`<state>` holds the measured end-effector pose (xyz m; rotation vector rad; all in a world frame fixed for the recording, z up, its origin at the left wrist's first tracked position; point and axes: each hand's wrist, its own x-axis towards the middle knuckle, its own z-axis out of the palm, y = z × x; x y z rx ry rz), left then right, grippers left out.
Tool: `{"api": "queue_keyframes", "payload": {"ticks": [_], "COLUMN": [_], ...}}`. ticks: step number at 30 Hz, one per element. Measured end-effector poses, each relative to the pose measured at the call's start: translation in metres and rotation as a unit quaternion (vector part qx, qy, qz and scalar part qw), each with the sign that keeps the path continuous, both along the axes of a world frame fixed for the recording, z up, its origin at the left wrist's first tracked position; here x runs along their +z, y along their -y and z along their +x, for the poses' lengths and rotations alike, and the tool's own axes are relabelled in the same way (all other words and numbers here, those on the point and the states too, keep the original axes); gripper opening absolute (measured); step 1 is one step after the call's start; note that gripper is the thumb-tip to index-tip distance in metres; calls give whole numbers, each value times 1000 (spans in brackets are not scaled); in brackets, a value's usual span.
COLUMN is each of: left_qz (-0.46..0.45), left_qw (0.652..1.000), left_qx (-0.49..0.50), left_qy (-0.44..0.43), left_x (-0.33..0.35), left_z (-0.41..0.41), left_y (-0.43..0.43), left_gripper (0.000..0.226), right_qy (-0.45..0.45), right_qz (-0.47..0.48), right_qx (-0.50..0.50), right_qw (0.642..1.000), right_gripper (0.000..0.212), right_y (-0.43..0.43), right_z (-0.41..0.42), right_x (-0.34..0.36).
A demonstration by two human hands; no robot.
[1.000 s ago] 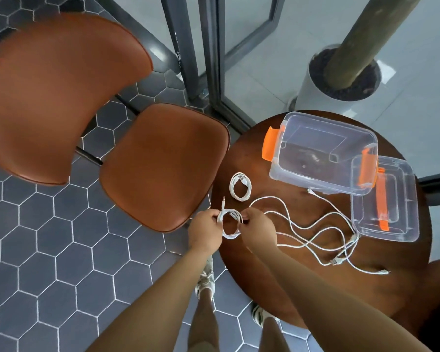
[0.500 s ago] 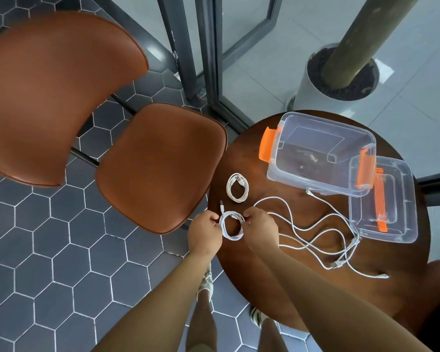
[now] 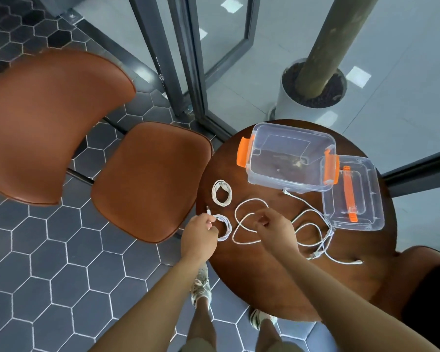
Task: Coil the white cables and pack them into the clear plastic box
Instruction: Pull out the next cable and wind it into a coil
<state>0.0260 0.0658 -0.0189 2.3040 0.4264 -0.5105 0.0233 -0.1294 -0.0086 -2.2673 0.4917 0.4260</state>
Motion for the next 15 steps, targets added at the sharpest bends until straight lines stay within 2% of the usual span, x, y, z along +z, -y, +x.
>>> {"api": "queue_keyframes", "payload": {"ticks": [10, 15], "left_qz": [5, 33], "left_qw": [993, 984], "left_qx": [-117, -178], "left_qy": [-9, 4], "left_x": [22, 16], "left_z": [-12, -12], "left_y": [66, 96], "left_gripper": [30, 30], "right_qy": [8, -17], "right_qz": [-43, -86], "right_qx": [-67, -93], "right_qw": [997, 992], "right_gripper": [15, 17], "right_y": [75, 112], "right_z": [-37, -53], "right_x": [14, 6]}}
